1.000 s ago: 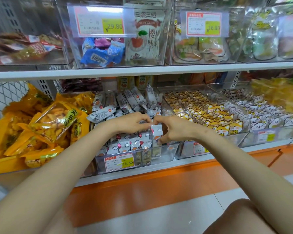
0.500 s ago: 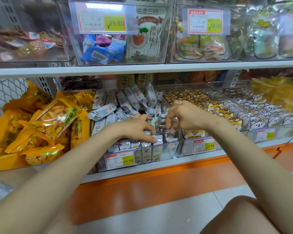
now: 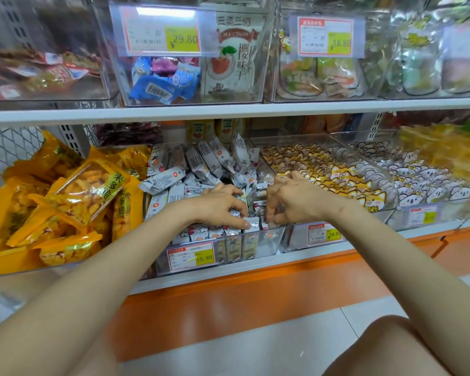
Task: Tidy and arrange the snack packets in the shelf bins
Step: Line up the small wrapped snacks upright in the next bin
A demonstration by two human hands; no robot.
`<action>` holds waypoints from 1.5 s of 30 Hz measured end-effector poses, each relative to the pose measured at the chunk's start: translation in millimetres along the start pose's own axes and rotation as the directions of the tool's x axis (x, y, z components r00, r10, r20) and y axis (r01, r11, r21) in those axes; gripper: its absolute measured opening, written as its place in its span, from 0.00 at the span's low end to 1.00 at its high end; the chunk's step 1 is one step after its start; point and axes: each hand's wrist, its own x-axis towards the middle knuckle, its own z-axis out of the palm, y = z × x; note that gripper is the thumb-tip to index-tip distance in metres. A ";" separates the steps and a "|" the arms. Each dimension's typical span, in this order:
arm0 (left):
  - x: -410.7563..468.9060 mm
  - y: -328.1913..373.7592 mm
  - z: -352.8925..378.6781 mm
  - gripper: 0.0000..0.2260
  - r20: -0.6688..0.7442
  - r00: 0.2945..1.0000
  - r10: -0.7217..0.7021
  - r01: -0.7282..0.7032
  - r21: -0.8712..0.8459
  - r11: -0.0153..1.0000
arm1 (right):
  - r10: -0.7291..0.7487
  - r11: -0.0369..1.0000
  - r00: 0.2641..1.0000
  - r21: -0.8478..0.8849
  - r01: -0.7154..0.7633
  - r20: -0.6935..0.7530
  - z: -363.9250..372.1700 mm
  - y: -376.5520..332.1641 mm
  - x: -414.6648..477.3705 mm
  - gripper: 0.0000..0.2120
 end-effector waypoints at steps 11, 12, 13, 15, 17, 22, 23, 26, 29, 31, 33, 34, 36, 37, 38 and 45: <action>-3.2 3.3 -0.4 0.15 -0.060 0.998 0.027 -0.028 -0.030 0.999 | -0.002 0.959 0.987 0.280 0.048 -0.161 8.0 4.6 0.4 0.04; -3.0 4.3 -0.5 0.15 -0.061 0.998 0.026 -0.028 -0.035 0.999 | -0.009 0.952 0.987 0.301 0.057 -0.159 9.4 4.6 2.2 0.04; -2.9 5.3 -0.4 0.15 -0.063 0.998 0.027 -0.029 -0.039 0.999 | -0.018 0.945 0.988 0.319 0.065 -0.150 9.9 4.5 4.0 0.04; -2.2 7.4 -0.3 0.15 -0.065 0.997 0.027 -0.030 -0.040 0.999 | -0.022 0.947 0.990 0.313 0.065 -0.137 9.7 5.1 6.2 0.02; -1.5 8.4 -0.3 0.15 -0.065 0.998 0.027 -0.029 -0.042 0.999 | 0.002 0.946 0.986 0.319 0.051 -0.166 8.6 6.9 6.0 0.04; -0.4 5.4 -1.4 0.13 -0.058 0.998 0.025 -0.029 -0.081 0.996 | 0.064 0.966 0.978 0.259 -0.011 -0.197 8.9 11.6 4.6 0.09; -0.2 4.2 -1.5 0.14 -0.057 0.998 0.023 -0.028 -0.087 0.996 | 0.064 0.984 0.982 0.177 -0.032 -0.178 9.0 10.7 5.2 0.09; 0.6 1.8 -1.9 0.14 -0.058 0.998 0.023 -0.028 -0.097 0.995 | 0.085 0.995 0.984 0.068 -0.075 -0.154 9.2 6.1 7.4 0.13; 0.9 2.0 -3.2 0.14 -0.066 0.997 0.034 -0.040 -0.086 0.996 | 0.119 0.993 0.975 0.047 -0.112 -0.186 13.0 1.3 11.3 0.18; 0.7 1.5 -3.6 0.10 -0.071 0.997 0.041 -0.046 -0.078 0.996 | 0.119 0.992 0.972 -0.025 -0.127 -0.203 17.3 -0.9 14.6 0.20; 0.3 -1.1 -2.6 0.07 -0.061 0.997 0.048 -0.052 -0.073 0.996 | 0.099 0.986 0.969 -0.112 -0.127 -0.225 19.8 -1.1 16.9 0.20; 0.0 -2.9 -1.8 0.07 -0.057 0.997 0.053 -0.057 -0.066 0.996 | 0.093 0.982 0.968 -0.140 -0.128 -0.235 19.6 -1.1 17.2 0.19; 0.0 -5.8 -0.6 0.07 -0.060 0.996 0.059 -0.062 -0.052 0.997 | 0.088 0.974 0.970 -0.186 -0.132 -0.227 18.2 -0.3 17.4 0.18; 0.6 -6.8 0.0 0.07 -0.070 0.996 0.060 -0.064 -0.049 0.997 | 0.080 0.966 0.974 -0.223 -0.129 -0.213 17.7 0.1 17.7 0.17; 1.4 -7.5 0.3 0.08 -0.083 0.995 0.063 -0.067 -0.048 0.997 | 0.072 0.959 0.977 -0.257 -0.123 -0.201 16.6 -0.5 18.2 0.16; 4.0 -10.5 -1.4 0.09 -0.118 0.991 0.058 -0.070 -0.097 0.993 | 0.152 0.985 0.934 -0.027 -0.170 -0.323 16.5 2.4 23.8 0.06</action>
